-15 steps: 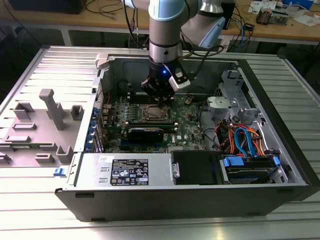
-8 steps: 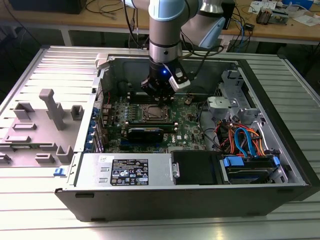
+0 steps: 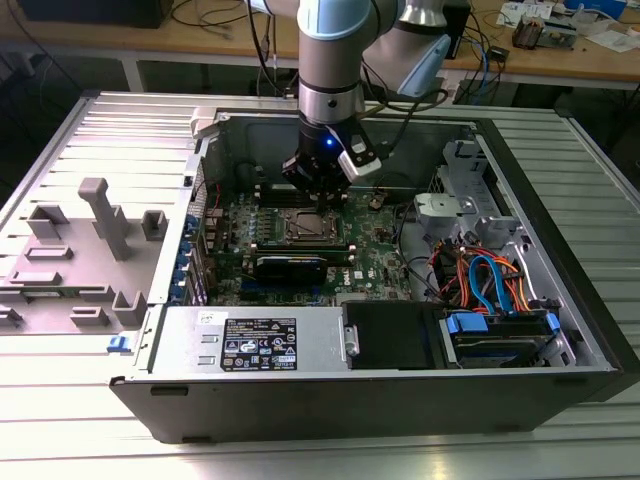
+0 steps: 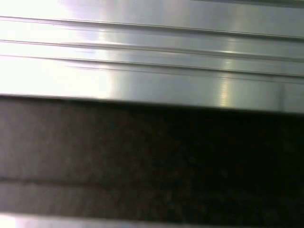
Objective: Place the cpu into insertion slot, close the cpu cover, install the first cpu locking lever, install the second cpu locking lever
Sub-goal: 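Install the first cpu locking lever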
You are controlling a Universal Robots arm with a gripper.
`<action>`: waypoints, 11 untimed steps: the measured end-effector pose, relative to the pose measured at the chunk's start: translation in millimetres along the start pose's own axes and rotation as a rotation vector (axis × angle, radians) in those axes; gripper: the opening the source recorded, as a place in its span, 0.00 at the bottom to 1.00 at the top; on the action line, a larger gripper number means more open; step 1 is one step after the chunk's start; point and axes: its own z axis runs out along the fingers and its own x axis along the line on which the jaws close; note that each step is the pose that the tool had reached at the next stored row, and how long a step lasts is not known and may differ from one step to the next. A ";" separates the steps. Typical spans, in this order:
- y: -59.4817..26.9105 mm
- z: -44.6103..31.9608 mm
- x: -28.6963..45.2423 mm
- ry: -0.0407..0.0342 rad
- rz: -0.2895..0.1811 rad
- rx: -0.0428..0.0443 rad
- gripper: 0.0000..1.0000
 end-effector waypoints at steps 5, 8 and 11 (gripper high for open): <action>-0.4 0.9 -0.4 -0.0002 0.000 0.0001 0.11; -0.9 1.5 -0.5 -0.0002 0.000 0.0000 0.11; -1.6 2.1 -0.6 0.0000 0.000 0.0008 0.11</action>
